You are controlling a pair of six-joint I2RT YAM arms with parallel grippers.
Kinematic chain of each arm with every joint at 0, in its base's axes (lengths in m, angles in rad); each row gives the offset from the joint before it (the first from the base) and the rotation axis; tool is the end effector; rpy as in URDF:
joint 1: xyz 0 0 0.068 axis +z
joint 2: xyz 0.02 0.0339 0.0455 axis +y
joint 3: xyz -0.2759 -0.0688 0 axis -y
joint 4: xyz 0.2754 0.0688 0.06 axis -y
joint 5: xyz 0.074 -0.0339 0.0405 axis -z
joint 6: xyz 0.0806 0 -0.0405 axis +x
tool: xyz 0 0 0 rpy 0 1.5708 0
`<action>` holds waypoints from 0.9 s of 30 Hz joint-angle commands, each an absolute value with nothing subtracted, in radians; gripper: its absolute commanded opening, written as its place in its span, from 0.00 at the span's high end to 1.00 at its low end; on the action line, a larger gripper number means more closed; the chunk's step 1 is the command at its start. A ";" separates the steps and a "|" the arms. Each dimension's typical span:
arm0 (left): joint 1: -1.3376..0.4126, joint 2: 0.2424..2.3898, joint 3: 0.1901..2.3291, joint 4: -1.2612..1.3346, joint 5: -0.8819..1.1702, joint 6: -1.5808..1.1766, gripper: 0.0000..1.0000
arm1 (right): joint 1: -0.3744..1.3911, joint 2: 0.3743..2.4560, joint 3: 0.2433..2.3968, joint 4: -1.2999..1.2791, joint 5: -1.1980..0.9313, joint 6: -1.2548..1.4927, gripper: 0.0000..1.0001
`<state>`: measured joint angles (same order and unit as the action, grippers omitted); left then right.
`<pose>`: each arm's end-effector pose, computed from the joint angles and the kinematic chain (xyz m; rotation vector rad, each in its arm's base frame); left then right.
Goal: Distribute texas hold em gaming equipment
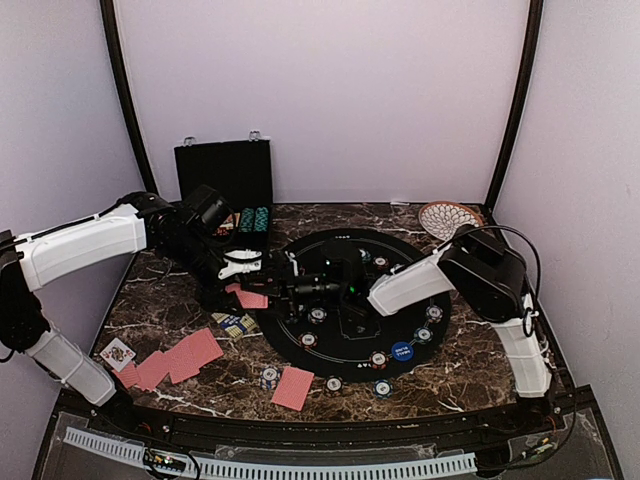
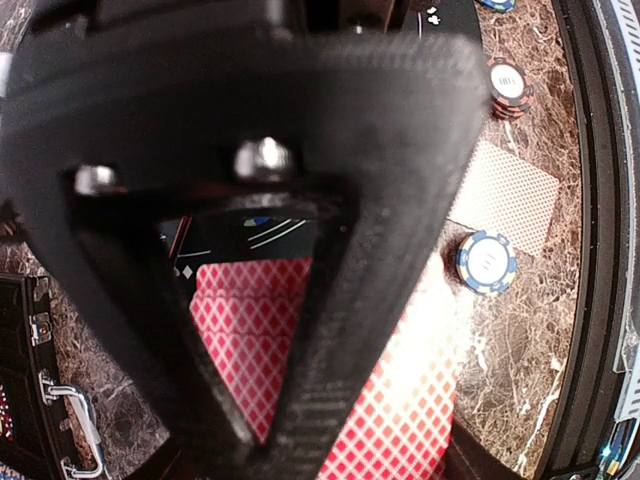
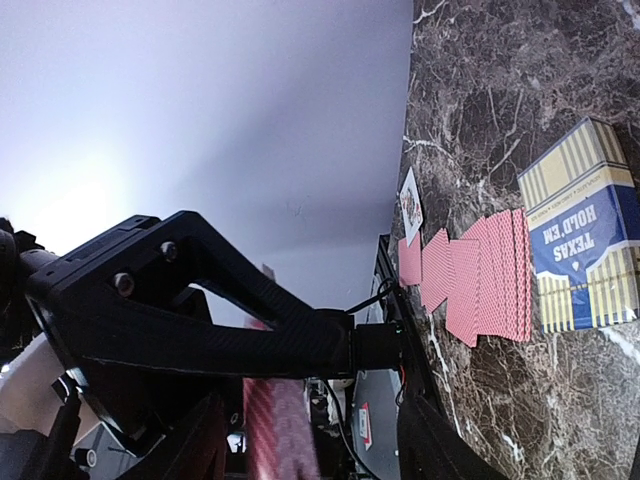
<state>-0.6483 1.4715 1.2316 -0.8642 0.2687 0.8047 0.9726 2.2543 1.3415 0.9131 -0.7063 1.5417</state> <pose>0.2602 -0.2240 0.2454 1.8174 1.9175 -0.3068 0.2639 0.4802 0.1463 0.1498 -2.1775 -2.1814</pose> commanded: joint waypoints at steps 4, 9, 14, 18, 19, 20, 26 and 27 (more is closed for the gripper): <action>-0.650 1.468 1.239 -0.869 0.275 0.808 0.46 | 0.971 2.179 1.367 0.823 -0.702 1.448 0.44; -0.650 1.471 1.244 -0.870 0.276 0.804 0.45 | 0.974 2.180 1.383 0.737 -0.700 1.409 0.47; -0.650 1.465 1.247 -0.873 0.277 0.803 0.45 | 0.968 2.161 1.399 0.585 -0.684 1.321 0.48; -0.650 1.462 1.246 -0.871 0.276 0.801 0.45 | 0.958 2.130 1.368 0.564 -0.683 1.301 0.50; -0.650 1.462 1.246 -0.870 0.274 0.801 0.45 | 0.954 2.121 1.356 0.567 -0.685 1.300 0.50; -0.650 1.463 1.246 -0.869 0.273 0.800 0.45 | 0.951 2.114 1.345 0.569 -0.686 1.299 0.51; -0.650 1.464 1.257 -0.869 0.270 0.797 0.44 | 0.944 2.074 1.274 0.612 -0.690 1.311 0.59; -0.650 1.465 1.258 -0.869 0.269 0.796 0.44 | 0.943 2.071 1.263 0.632 -0.692 1.321 0.61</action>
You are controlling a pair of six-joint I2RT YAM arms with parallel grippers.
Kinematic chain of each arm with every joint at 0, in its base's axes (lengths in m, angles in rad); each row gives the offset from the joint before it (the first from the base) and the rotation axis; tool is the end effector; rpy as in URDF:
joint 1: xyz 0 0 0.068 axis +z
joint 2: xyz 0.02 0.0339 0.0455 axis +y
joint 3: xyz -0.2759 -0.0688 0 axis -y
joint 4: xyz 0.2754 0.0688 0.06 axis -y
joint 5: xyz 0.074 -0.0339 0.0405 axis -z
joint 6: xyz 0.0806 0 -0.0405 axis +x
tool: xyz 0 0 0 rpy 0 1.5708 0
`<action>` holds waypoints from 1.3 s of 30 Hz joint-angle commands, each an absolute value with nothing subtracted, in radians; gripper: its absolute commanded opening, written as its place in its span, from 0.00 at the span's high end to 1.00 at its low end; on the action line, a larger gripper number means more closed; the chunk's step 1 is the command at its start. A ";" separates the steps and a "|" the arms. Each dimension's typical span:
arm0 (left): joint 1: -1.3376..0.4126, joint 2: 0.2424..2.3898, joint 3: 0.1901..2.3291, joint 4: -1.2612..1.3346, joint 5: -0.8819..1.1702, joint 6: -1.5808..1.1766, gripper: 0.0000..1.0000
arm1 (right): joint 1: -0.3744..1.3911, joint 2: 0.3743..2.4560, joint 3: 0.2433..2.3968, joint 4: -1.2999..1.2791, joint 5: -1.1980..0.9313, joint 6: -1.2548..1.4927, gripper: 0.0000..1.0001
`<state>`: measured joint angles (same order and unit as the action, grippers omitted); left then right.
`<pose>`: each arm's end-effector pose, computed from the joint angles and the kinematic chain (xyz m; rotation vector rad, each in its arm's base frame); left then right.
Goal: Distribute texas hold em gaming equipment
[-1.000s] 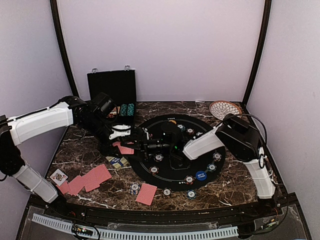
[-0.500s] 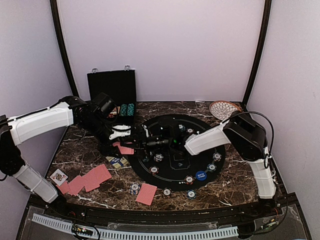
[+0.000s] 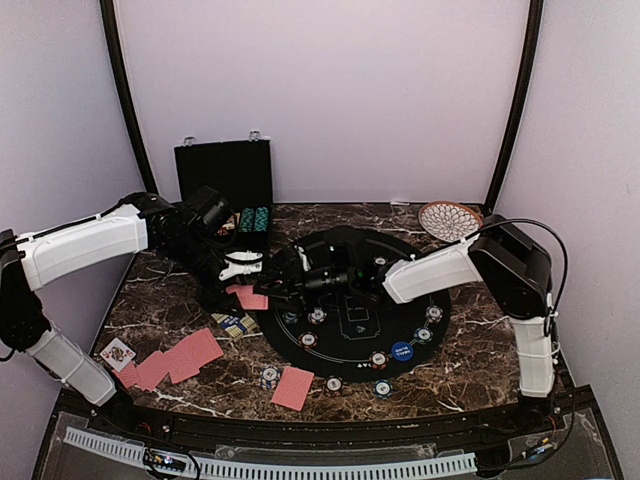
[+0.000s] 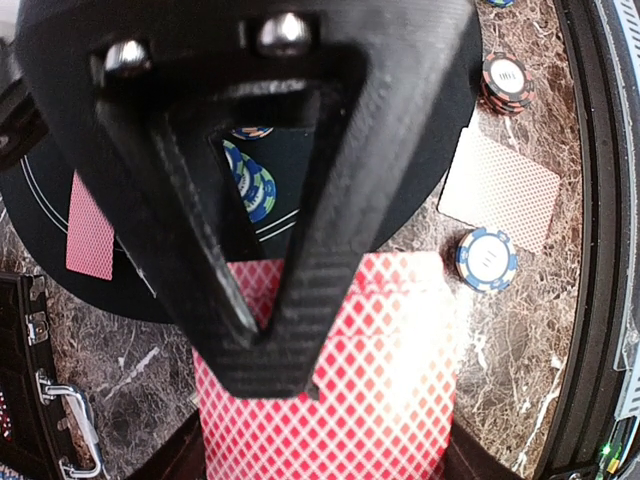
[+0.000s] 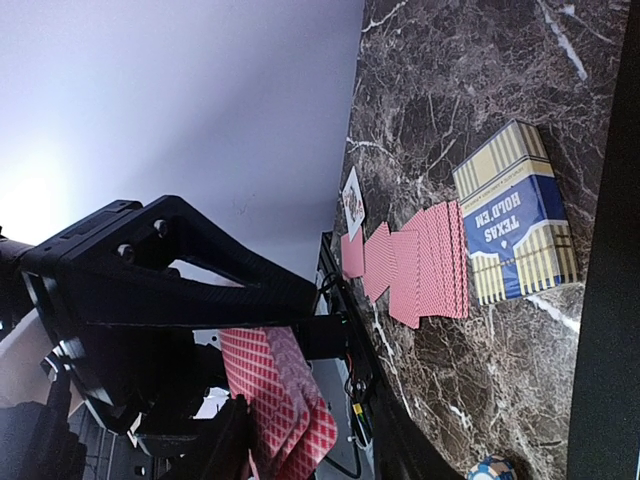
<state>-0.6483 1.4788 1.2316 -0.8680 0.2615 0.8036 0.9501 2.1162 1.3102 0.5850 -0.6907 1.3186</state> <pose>0.2610 -0.2238 0.2427 1.8216 1.9304 -0.3001 0.2664 0.4609 0.1624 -0.2291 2.3771 2.0134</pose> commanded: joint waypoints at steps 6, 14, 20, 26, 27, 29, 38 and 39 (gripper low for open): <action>-0.650 1.467 1.263 -0.872 0.270 0.795 0.44 | 0.946 2.048 1.237 0.651 -0.688 1.329 0.64; -0.650 1.476 1.273 -0.871 0.276 0.789 0.40 | 0.977 2.096 1.295 0.819 -0.703 1.434 0.54; -0.650 1.479 1.269 -0.874 0.275 0.787 0.30 | 0.991 2.169 1.327 0.972 -0.721 1.539 0.64; -0.650 1.474 1.265 -0.870 0.271 0.788 0.21 | 0.998 2.188 1.348 0.986 -0.730 1.554 0.69; -0.650 1.475 1.265 -0.870 0.272 0.788 0.21 | 0.999 2.191 1.352 0.986 -0.733 1.556 0.71; -0.650 1.478 1.265 -0.871 0.276 0.785 0.20 | 1.000 2.200 1.356 0.990 -0.735 1.560 0.74; -0.647 1.469 1.227 -0.893 0.267 0.797 0.23 | 0.970 2.141 1.274 0.790 -0.697 1.418 0.73; -0.641 1.463 1.221 -0.894 0.268 0.800 0.19 | 0.964 2.122 1.269 0.721 -0.684 1.366 0.70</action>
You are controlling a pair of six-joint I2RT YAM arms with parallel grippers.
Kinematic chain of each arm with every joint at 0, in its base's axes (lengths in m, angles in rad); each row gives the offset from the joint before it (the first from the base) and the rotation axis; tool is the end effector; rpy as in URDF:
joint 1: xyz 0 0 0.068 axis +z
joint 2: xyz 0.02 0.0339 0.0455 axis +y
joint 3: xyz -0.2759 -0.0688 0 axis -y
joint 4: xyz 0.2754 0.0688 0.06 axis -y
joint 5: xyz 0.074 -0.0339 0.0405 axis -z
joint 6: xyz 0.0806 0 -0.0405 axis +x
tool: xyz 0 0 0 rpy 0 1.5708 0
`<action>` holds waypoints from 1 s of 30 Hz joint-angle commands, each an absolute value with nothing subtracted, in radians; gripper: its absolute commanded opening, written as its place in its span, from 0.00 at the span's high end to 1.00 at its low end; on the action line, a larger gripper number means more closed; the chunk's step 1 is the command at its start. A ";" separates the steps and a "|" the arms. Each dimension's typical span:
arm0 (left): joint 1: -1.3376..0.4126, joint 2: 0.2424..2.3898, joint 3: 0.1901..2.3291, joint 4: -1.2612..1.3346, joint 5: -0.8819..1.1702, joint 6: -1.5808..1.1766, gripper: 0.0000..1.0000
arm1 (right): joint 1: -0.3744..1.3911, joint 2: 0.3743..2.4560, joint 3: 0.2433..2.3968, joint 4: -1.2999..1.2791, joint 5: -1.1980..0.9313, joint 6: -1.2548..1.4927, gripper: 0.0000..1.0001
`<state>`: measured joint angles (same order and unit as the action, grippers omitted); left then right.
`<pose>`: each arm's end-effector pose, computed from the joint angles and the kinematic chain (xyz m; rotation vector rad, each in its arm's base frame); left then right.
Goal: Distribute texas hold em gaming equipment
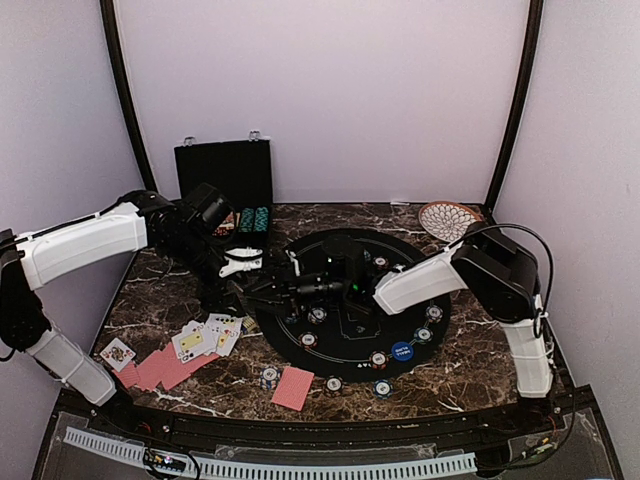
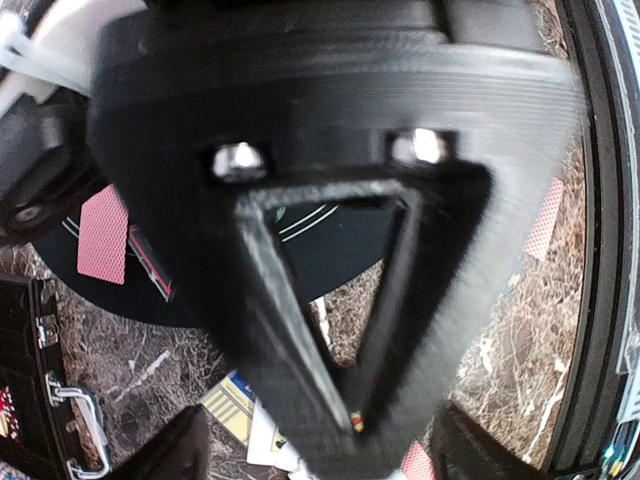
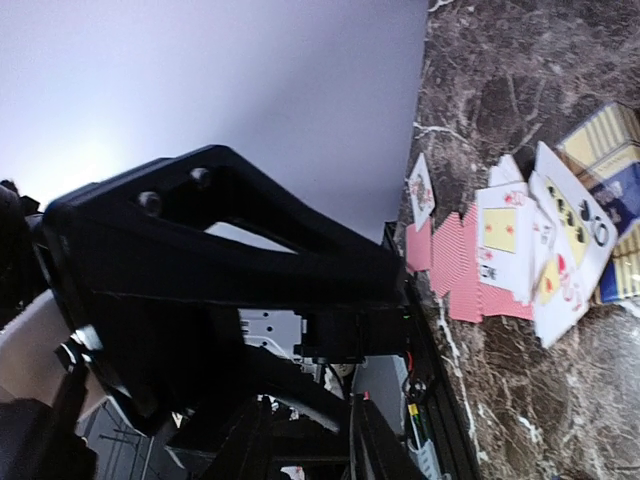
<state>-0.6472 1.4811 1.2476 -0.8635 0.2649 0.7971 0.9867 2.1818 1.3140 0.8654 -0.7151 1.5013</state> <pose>0.2636 -0.2257 0.2479 1.8053 1.9212 -0.3024 0.2520 0.4771 0.1678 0.2177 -2.1816 -2.1874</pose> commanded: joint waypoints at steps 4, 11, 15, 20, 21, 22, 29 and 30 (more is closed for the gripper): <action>-0.589 1.418 1.173 -0.909 0.288 0.846 0.10 | 0.960 2.069 1.326 0.353 -0.617 1.110 0.58; -0.498 1.395 1.120 -0.917 0.291 0.877 0.01 | 0.957 2.027 1.352 0.147 -0.533 0.960 0.49; -0.493 1.395 1.122 -0.843 0.228 0.809 0.01 | 0.953 1.988 1.375 -0.022 -0.438 0.845 0.23; -0.445 1.422 1.154 -0.710 0.133 0.703 0.01 | 0.919 1.860 1.317 -0.146 -0.237 0.732 0.01; -0.425 1.423 1.156 -0.668 0.120 0.676 0.01 | 0.903 1.821 1.294 -0.173 -0.179 0.715 0.01; -0.414 1.423 1.156 -0.648 0.118 0.665 0.01 | 0.885 1.782 1.266 -0.190 -0.125 0.704 0.02; -0.281 1.426 1.112 -0.434 0.158 0.520 0.01 | 0.699 1.430 1.026 -0.232 0.335 0.652 0.01; -0.241 1.415 1.087 -0.404 0.187 0.482 0.01 | 0.674 1.389 0.987 -0.227 0.401 0.638 0.01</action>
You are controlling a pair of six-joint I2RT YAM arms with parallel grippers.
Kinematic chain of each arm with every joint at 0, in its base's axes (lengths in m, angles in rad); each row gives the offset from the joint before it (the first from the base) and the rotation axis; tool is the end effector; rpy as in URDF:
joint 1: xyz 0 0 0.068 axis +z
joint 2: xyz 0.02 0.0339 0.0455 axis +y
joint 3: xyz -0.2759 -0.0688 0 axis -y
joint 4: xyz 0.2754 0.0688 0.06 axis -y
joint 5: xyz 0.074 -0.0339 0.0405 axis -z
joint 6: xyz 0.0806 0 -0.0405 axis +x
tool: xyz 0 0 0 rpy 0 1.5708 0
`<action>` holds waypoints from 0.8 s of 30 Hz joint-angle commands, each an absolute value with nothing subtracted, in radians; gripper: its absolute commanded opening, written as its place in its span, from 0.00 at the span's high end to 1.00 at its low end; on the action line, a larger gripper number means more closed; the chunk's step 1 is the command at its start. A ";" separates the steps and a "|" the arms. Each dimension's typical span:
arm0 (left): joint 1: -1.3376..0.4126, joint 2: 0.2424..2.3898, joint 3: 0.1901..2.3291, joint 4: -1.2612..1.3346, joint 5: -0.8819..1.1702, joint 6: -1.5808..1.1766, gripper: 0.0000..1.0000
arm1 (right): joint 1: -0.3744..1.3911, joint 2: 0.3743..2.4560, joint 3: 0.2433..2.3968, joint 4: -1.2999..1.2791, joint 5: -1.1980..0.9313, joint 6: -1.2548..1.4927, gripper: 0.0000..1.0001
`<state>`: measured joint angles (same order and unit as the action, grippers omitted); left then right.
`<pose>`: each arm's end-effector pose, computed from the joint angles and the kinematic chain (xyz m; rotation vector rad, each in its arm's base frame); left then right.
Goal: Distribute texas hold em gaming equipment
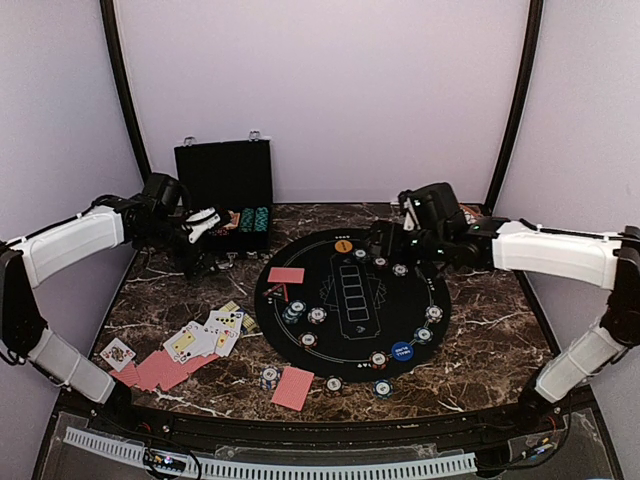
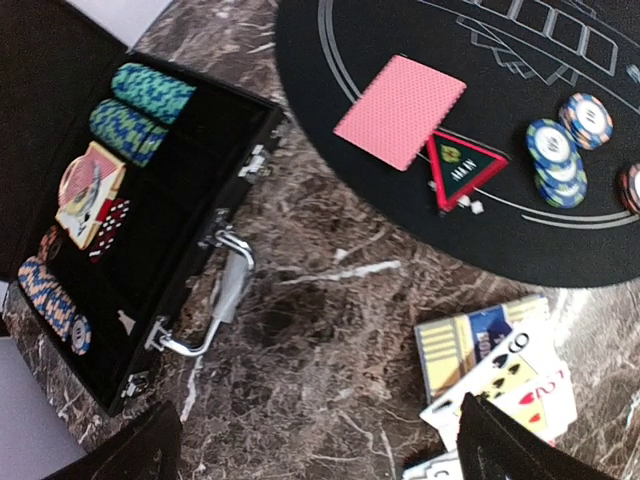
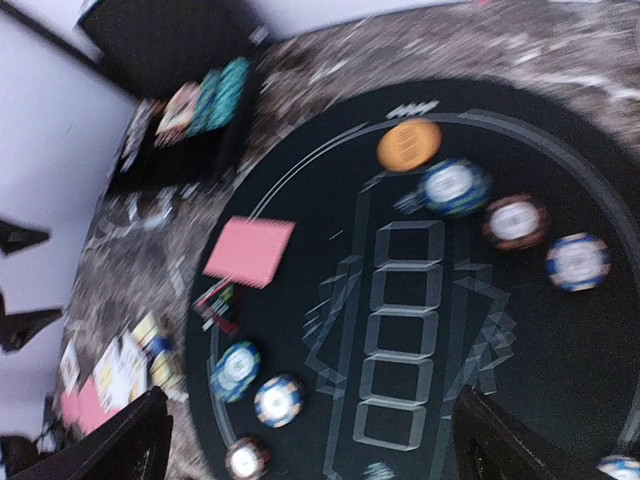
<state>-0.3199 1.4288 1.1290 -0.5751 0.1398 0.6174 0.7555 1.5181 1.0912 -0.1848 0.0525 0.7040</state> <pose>0.3386 -0.1240 0.2446 1.1544 2.1434 -0.0377 0.2995 0.2763 0.2409 -0.0277 2.2872 0.7482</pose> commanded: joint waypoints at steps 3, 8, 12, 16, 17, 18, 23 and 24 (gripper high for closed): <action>-0.154 1.371 1.007 -0.203 0.271 0.413 0.01 | 0.625 1.267 0.818 -0.065 0.599 0.479 0.01; -0.021 1.329 0.847 0.101 0.394 0.257 0.01 | 0.492 1.141 0.590 0.108 0.789 0.405 0.01; 0.052 1.343 0.700 0.373 0.456 0.146 0.01 | 0.380 1.009 0.417 0.319 0.827 0.346 0.01; 0.063 1.391 0.555 0.612 0.440 0.124 0.01 | 0.334 0.913 0.204 0.675 0.856 0.190 0.02; 0.065 1.400 0.537 0.645 0.430 0.125 0.01 | 0.316 0.906 0.163 0.755 0.853 0.171 0.01; 0.066 1.420 0.504 0.707 0.410 0.139 0.01 | 0.294 0.905 0.128 0.824 0.838 0.163 0.01; 0.069 1.511 0.461 0.854 0.370 0.149 0.01 | 0.212 1.035 0.085 1.022 0.698 0.099 0.01; 0.070 1.517 0.471 0.828 0.368 0.149 0.01 | 0.208 1.088 0.090 1.076 0.683 0.069 0.02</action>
<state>0.0628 1.4879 0.4641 0.6617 0.3843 0.1635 0.2451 0.9691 0.0887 0.7574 0.7689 0.1860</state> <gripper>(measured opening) 0.987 0.985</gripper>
